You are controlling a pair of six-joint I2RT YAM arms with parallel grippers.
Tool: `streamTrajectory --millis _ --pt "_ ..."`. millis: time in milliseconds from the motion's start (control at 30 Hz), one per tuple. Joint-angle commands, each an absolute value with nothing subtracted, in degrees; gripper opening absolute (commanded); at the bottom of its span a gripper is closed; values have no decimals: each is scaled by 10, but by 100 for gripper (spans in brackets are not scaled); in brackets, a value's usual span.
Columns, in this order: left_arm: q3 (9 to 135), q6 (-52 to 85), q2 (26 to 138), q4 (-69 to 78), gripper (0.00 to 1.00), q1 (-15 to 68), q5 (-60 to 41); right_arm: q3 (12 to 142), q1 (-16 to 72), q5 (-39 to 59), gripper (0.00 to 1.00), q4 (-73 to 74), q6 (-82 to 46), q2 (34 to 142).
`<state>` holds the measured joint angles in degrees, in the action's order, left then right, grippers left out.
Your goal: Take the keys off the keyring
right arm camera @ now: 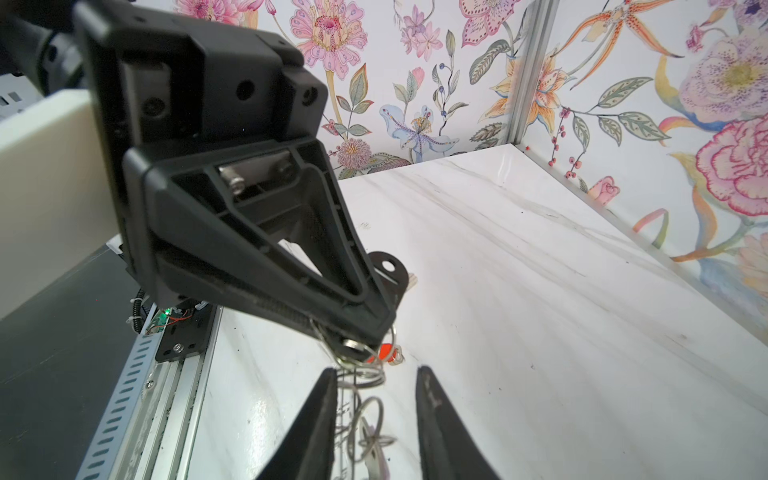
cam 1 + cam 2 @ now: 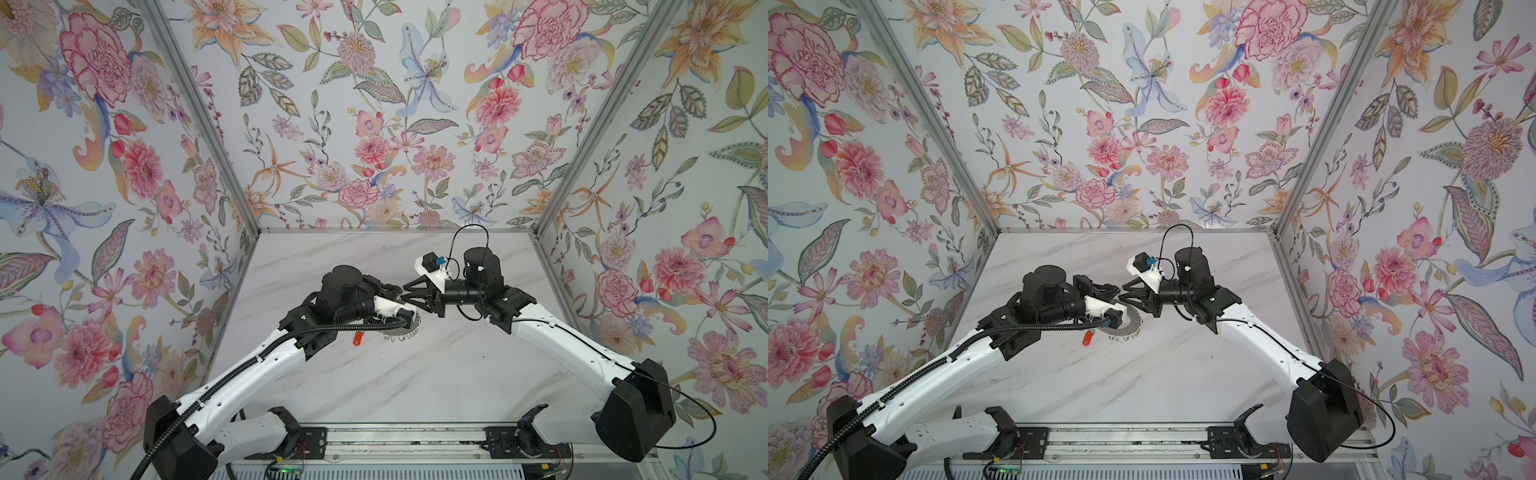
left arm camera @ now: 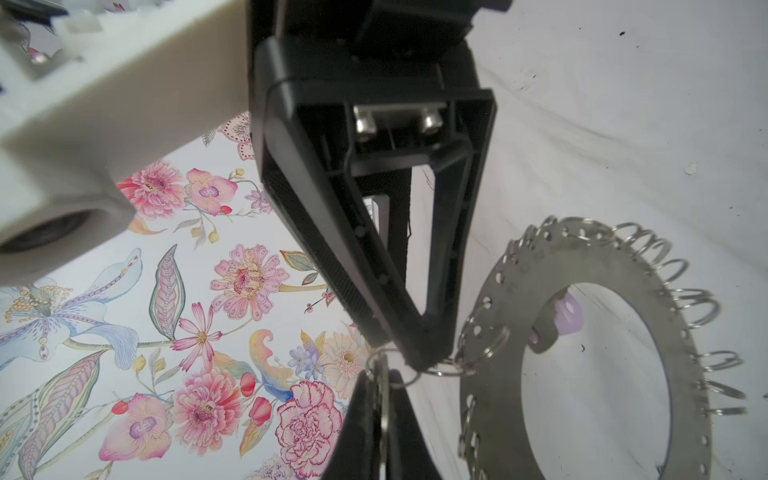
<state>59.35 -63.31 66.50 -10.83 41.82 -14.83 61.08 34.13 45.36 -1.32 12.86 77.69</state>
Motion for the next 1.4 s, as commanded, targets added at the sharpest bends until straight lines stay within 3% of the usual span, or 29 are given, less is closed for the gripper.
streamTrajectory --millis 0,533,1033,1367 --pt "616 -635 668 -80 0 411 -171 619 346 477 32 -8 141 781" --pt "626 -633 658 -87 0 395 -192 622 349 471 38 -34 164 769" --pt "624 -685 652 -106 0 390 -225 611 310 384 39 -42 164 728" --pt "643 -708 663 -109 0 390 -232 655 308 471 37 -86 190 783"
